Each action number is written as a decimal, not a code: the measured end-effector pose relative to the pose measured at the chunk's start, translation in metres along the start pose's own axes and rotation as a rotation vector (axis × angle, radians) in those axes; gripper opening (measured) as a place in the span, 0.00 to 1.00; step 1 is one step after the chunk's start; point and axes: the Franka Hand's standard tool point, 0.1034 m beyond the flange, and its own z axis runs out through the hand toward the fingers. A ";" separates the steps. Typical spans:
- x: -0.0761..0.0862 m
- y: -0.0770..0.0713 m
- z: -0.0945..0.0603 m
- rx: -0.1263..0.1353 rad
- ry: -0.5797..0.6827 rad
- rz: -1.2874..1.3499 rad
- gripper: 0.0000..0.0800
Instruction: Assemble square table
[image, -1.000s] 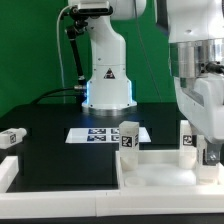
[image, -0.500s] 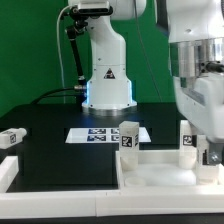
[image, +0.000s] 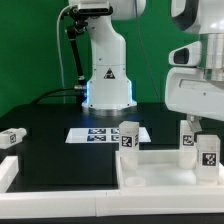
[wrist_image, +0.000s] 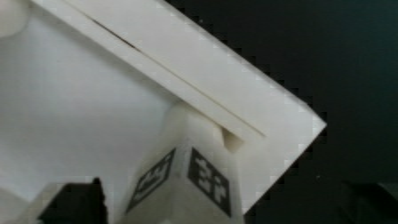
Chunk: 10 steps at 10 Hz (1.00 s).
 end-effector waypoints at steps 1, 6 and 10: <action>0.001 0.000 0.000 0.000 0.000 -0.079 0.81; 0.004 0.001 0.001 0.009 0.010 -0.467 0.81; 0.012 0.015 0.008 0.021 0.035 -0.649 0.81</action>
Offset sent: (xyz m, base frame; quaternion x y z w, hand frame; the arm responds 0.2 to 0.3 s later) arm 0.0000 0.0000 0.0000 0.0000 0.0000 -0.1938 0.9810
